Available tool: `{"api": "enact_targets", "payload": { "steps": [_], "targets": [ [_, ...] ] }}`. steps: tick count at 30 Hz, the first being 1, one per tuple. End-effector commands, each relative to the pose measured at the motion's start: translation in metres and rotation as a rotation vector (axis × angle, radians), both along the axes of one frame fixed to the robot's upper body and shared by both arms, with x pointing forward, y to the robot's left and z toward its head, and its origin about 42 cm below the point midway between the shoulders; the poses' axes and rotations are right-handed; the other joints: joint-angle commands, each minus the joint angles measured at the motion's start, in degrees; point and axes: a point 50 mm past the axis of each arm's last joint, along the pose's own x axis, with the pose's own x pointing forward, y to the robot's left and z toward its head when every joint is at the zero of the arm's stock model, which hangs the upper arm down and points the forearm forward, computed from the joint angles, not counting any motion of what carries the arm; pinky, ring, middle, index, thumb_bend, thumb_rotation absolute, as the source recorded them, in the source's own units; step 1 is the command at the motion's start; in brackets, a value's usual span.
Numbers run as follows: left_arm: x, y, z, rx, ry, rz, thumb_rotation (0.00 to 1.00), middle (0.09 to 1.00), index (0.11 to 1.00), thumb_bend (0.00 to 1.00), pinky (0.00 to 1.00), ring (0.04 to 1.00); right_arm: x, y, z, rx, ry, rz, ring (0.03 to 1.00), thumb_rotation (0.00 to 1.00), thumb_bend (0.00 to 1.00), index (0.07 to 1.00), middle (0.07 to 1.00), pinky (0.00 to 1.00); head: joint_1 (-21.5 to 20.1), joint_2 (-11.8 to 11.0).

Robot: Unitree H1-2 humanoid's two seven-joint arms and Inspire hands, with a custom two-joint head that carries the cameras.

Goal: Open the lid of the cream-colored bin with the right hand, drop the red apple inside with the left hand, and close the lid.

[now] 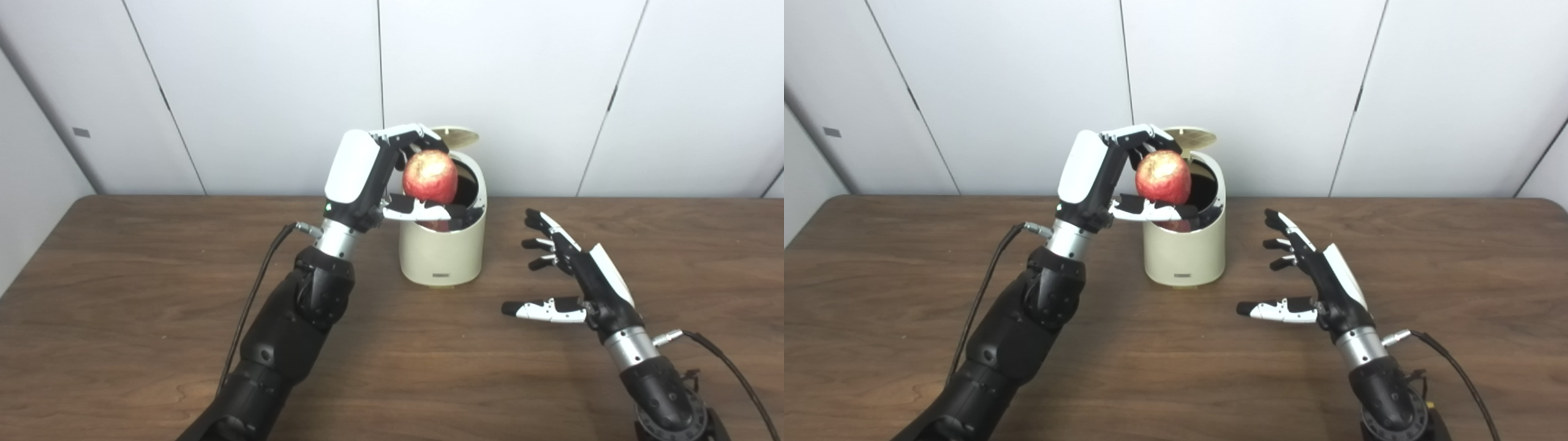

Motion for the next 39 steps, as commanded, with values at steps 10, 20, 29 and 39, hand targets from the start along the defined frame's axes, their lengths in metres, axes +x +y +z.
{"api": "enact_targets", "payload": {
  "steps": [10,20,29,39],
  "targets": [
    [0.023,-0.017,0.030,-0.009,-0.147,0.003,0.00,0.482,0.533,0.50,0.29,0.382,0.005,0.004,0.024,0.019,-0.083,-0.011,0.810,0.21,0.74,0.915,0.911,0.63,-0.67,0.06],
    [0.039,-0.019,0.020,0.019,-0.149,0.041,0.00,0.485,0.533,0.50,0.28,0.380,0.004,0.003,0.027,0.014,-0.087,-0.021,0.821,0.23,0.75,0.914,0.904,0.69,-1.32,0.11],
    [0.044,-0.018,0.011,0.081,-0.133,0.074,0.00,0.491,0.544,0.50,0.35,0.396,0.002,0.002,0.027,0.020,-0.090,-0.027,0.822,0.23,0.75,0.913,0.898,0.70,-1.36,0.18],
    [0.038,-0.017,0.015,0.100,-0.158,0.073,0.06,0.595,0.627,0.90,0.48,0.537,0.005,0.001,0.022,0.022,-0.096,-0.015,0.806,0.25,0.74,0.919,0.904,0.63,-0.79,0.18]
  ]
}}
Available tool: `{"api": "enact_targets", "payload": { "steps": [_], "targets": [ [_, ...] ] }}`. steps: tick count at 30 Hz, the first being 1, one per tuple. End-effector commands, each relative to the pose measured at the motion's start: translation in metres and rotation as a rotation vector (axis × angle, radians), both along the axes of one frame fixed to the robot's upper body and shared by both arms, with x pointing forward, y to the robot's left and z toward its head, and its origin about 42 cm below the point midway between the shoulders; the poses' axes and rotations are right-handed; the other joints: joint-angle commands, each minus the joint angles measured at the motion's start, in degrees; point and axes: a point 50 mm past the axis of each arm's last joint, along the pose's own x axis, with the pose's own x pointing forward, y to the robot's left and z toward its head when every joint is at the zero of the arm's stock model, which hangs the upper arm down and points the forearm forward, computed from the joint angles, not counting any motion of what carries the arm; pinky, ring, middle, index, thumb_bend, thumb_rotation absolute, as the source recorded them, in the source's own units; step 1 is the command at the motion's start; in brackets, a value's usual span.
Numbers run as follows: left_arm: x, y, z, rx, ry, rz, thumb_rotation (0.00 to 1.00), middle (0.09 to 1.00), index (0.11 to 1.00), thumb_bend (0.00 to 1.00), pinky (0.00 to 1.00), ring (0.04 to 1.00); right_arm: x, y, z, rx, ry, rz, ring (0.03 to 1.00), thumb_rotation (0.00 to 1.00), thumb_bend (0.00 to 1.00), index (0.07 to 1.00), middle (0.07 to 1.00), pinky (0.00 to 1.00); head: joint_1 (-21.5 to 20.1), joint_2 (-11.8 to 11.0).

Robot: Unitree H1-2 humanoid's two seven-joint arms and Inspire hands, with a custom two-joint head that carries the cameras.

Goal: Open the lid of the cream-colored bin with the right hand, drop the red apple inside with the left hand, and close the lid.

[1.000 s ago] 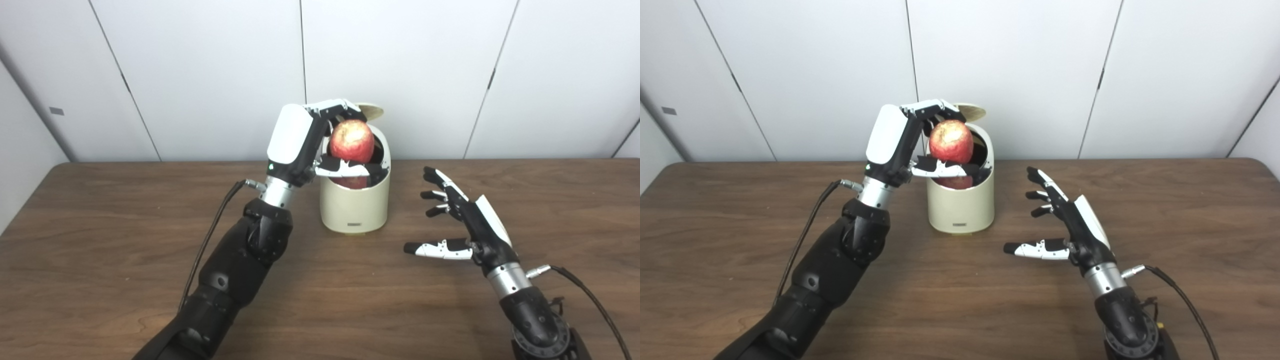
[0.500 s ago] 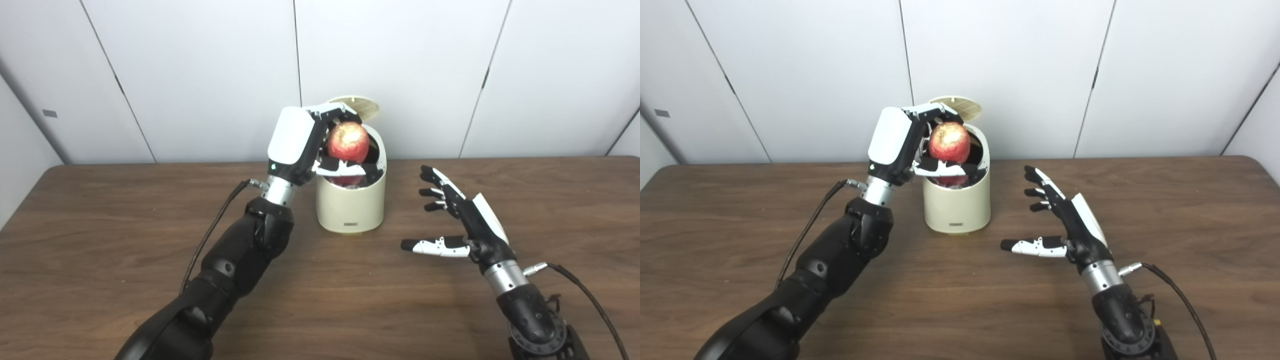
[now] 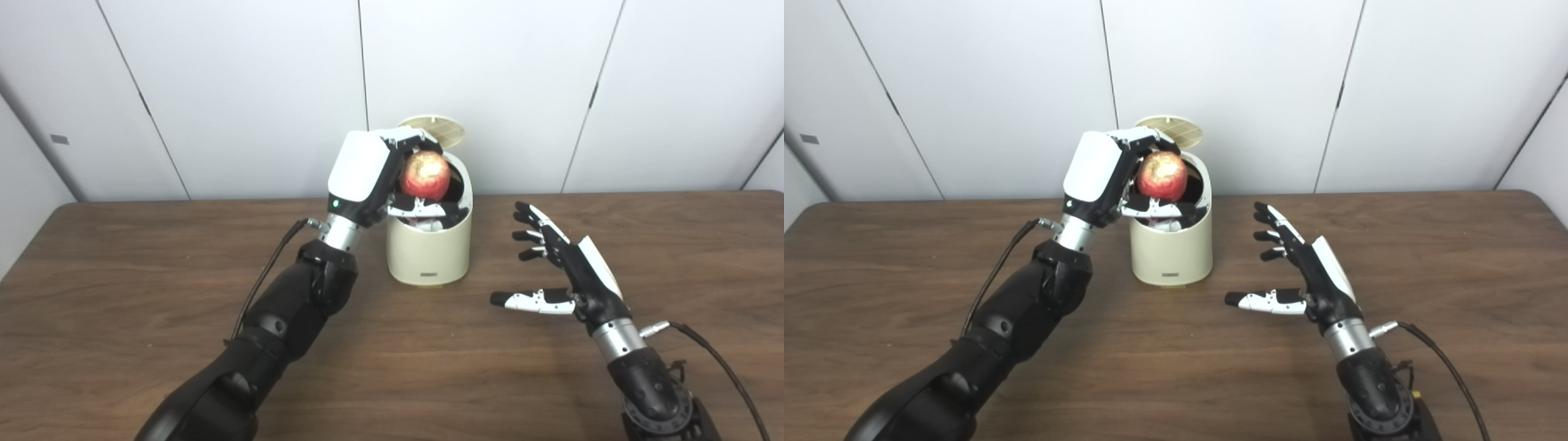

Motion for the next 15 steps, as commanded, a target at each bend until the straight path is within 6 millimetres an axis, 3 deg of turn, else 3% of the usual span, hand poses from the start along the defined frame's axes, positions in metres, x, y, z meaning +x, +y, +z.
{"api": "enact_targets", "payload": {
  "steps": [1,15],
  "targets": [
    [0.005,-0.002,0.033,-0.037,-0.087,-0.017,0.06,0.596,0.630,0.91,0.48,0.537,0.005,0.001,0.019,0.010,-0.098,0.011,0.807,0.25,0.74,0.919,0.905,0.64,-0.08,0.01],
    [-0.007,0.000,0.036,-0.049,-0.106,-0.060,0.13,0.576,0.632,0.88,0.45,0.502,0.004,0.006,0.019,0.015,-0.095,0.017,0.800,0.21,0.73,0.916,0.912,0.63,0.27,0.23]
  ]
}}
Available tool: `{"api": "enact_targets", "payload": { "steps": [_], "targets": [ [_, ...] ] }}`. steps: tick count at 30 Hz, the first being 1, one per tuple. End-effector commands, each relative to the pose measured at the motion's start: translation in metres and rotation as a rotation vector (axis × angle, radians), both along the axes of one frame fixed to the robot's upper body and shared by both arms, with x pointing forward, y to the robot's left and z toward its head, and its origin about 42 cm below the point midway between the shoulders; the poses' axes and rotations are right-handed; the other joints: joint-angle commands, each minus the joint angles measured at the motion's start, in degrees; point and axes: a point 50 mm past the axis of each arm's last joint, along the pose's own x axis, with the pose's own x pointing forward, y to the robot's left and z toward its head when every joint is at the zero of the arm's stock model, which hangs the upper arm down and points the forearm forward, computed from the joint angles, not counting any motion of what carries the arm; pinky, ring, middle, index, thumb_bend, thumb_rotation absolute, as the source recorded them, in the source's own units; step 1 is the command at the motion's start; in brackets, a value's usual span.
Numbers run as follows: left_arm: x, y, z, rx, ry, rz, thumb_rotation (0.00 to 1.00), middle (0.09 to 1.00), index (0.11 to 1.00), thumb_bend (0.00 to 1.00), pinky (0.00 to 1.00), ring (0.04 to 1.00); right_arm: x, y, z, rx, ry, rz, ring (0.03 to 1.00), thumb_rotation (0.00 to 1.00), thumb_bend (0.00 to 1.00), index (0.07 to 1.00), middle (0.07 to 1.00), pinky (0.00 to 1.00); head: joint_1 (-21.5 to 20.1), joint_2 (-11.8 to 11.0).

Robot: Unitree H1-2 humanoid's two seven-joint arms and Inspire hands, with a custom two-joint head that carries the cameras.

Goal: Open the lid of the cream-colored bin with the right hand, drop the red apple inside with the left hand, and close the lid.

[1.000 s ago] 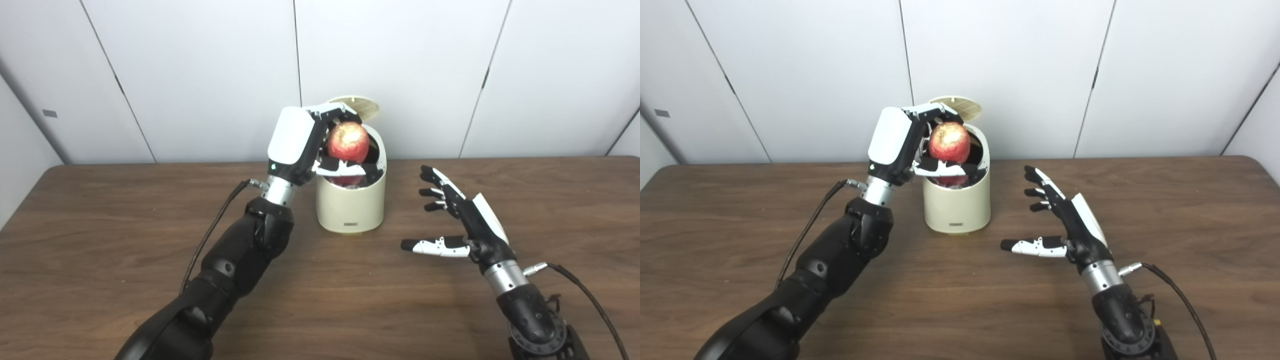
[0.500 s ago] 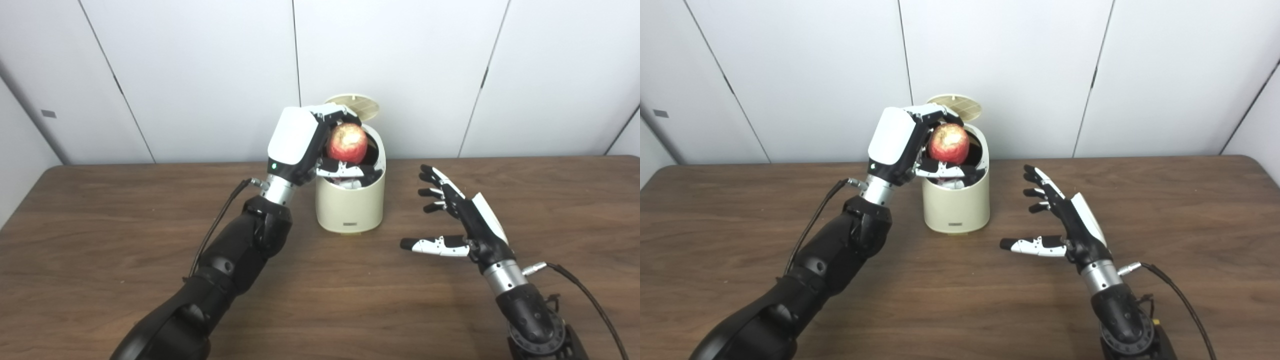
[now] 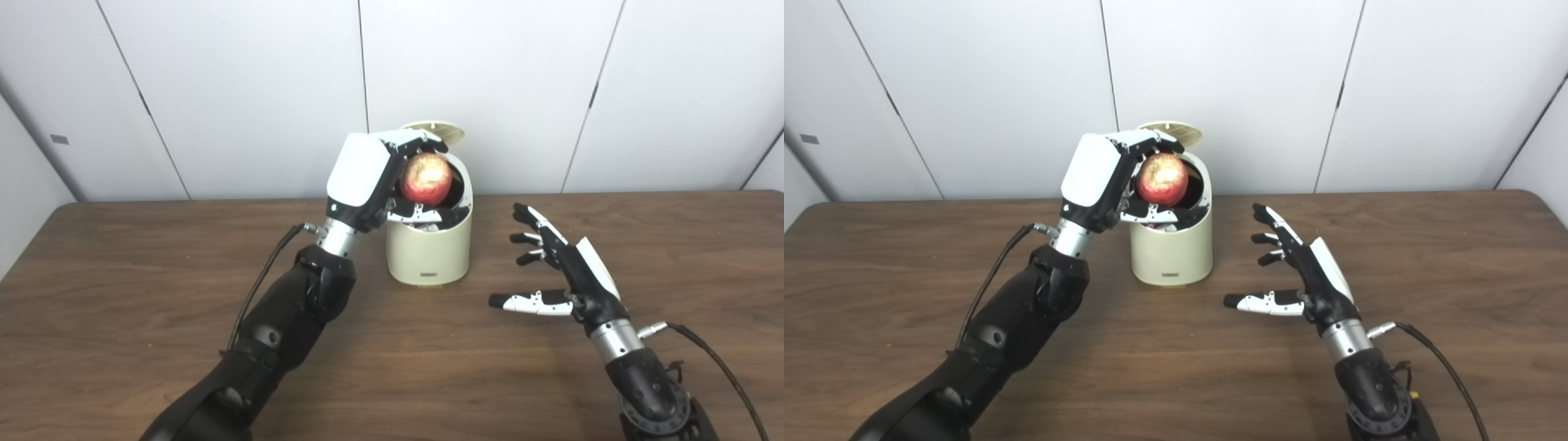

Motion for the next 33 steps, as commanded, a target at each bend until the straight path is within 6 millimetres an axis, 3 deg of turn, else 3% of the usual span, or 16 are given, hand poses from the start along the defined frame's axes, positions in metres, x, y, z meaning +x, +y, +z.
{"api": "enact_targets", "payload": {
  "steps": [1,13,21,33],
  "targets": [
    [0.0046,-0.0025,0.0328,-0.027,-0.088,-0.027,0.13,0.576,0.632,0.88,0.45,0.499,0.0043,0.0037,0.0192,0.013,-0.096,0.013,0.801,0.21,0.73,0.916,0.912,0.63,-0.09,0.05],
    [0.0027,-0.0014,0.0311,-0.006,-0.074,-0.016,0.15,0.604,0.643,0.89,0.47,0.537,0.0040,0.0045,0.0191,0.001,-0.099,0.021,0.802,0.23,0.73,0.916,0.907,0.64,0.04,0.20],
    [0.0039,0.0016,0.0274,0.032,-0.043,0.011,0.22,0.725,0.686,0.89,0.56,0.663,0.0032,0.0050,0.0192,0.002,-0.100,0.024,0.804,0.25,0.73,0.910,0.907,0.64,0.09,0.51],
    [0.0034,0.0023,0.0264,0.052,-0.039,0.030,0.21,0.723,0.692,0.87,0.56,0.666,0.0032,0.0057,0.0203,-0.001,-0.095,0.025,0.807,0.25,0.73,0.910,0.905,0.65,0.23,0.91]
  ]
}}
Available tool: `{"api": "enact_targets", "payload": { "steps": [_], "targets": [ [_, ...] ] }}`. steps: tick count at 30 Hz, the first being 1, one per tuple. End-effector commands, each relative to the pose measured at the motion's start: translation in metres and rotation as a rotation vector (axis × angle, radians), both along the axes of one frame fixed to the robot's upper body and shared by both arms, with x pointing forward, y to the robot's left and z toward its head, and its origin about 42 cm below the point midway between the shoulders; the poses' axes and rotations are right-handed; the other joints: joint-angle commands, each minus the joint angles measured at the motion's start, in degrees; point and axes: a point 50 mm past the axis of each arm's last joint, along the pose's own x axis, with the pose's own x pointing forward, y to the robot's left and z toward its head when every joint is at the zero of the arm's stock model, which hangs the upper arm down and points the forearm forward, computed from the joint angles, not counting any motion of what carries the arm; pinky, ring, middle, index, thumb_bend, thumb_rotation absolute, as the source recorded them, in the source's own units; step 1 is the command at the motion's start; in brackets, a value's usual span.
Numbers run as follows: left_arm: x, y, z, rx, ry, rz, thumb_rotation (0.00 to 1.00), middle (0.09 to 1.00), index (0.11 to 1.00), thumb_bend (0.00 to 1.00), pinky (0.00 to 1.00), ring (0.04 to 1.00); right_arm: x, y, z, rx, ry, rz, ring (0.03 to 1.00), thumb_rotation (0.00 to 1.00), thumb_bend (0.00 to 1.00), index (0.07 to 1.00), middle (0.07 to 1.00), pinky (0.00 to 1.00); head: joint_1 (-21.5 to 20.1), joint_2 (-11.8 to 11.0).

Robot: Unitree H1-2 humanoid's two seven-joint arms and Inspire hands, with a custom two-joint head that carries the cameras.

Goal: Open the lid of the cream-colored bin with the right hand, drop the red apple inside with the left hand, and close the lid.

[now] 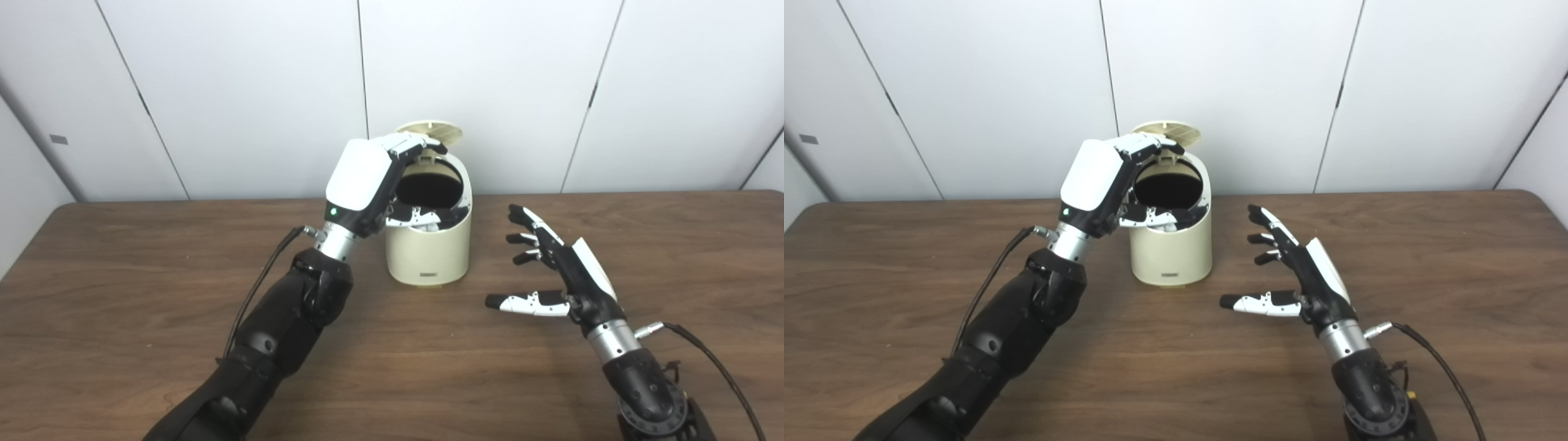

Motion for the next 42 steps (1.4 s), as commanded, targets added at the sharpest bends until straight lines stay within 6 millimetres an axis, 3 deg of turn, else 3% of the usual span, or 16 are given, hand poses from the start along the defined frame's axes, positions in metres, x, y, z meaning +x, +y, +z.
{"api": "enact_targets", "payload": {
  "steps": [1,4,6,7,8,10,18,31,39,40,42],
  "targets": [
    [0.007,-0.001,0.029,-0.009,-0.079,-0.006,0.21,0.721,0.691,0.87,0.55,0.662,0.004,0.002,0.020,0.006,-0.092,0.014,0.806,0.25,0.73,0.911,0.904,0.65,-0.03,0.03],
    [0.007,0.000,0.030,-0.020,-0.090,-0.013,0.21,0.702,0.687,0.85,0.53,0.635,0.004,0.003,0.020,0.006,-0.086,0.013,0.802,0.26,0.73,0.913,0.902,0.65,0.05,0.09],
    [0.005,0.001,0.031,-0.053,-0.108,-0.030,0.16,0.635,0.660,0.83,0.48,0.570,0.004,0.003,0.020,0.007,-0.085,0.013,0.801,0.25,0.73,0.912,0.903,0.65,0.08,0.03],
    [0.004,0.001,0.031,-0.074,-0.114,-0.043,0.09,0.563,0.623,0.82,0.42,0.489,0.004,0.003,0.020,0.008,-0.084,0.013,0.801,0.25,0.73,0.913,0.902,0.64,0.08,0.03],
    [0.003,0.002,0.032,-0.092,-0.121,-0.055,0.04,0.504,0.578,0.67,0.37,0.442,0.004,0.004,0.019,0.012,-0.081,0.014,0.800,0.25,0.73,0.913,0.901,0.64,0.16,0.04],
    [0.000,0.004,0.034,-0.120,-0.128,-0.070,0.01,0.454,0.539,0.56,0.32,0.382,0.003,0.004,0.019,0.017,-0.077,0.014,0.802,0.24,0.73,0.913,0.902,0.64,0.16,0.04],
    [-0.007,0.017,0.036,-0.183,-0.186,-0.059,0.00,0.457,0.510,0.52,0.27,0.342,0.003,0.004,0.017,0.007,-0.078,0.018,0.803,0.25,0.72,0.910,0.903,0.65,0.37,0.04],
    [-0.004,0.048,0.036,-0.277,-0.194,0.015,0.00,0.470,0.507,0.52,0.35,0.432,0.002,0.001,0.013,0.032,-0.067,0.024,0.813,0.23,0.73,0.907,0.902,0.67,0.63,0.21],
    [-0.017,0.084,0.028,-0.528,0.208,-0.139,0.00,0.504,0.494,0.52,0.45,0.565,0.002,0.000,0.014,0.034,-0.069,0.027,0.816,0.23,0.73,0.910,0.903,0.67,1.05,0.09],
    [-0.019,0.089,0.025,-0.551,0.265,-0.156,0.03,0.597,0.496,0.52,0.48,0.592,0.002,0.000,0.014,0.033,-0.072,0.028,0.815,0.23,0.73,0.910,0.902,0.67,1.07,0.07],
    [-0.026,0.100,0.021,-0.558,0.352,-0.172,0.13,0.706,0.701,0.64,0.54,0.642,0.002,0.000,0.015,0.028,-0.080,0.028,0.814,0.23,0.73,0.911,0.903,0.67,1.18,0.01]
  ]
}}
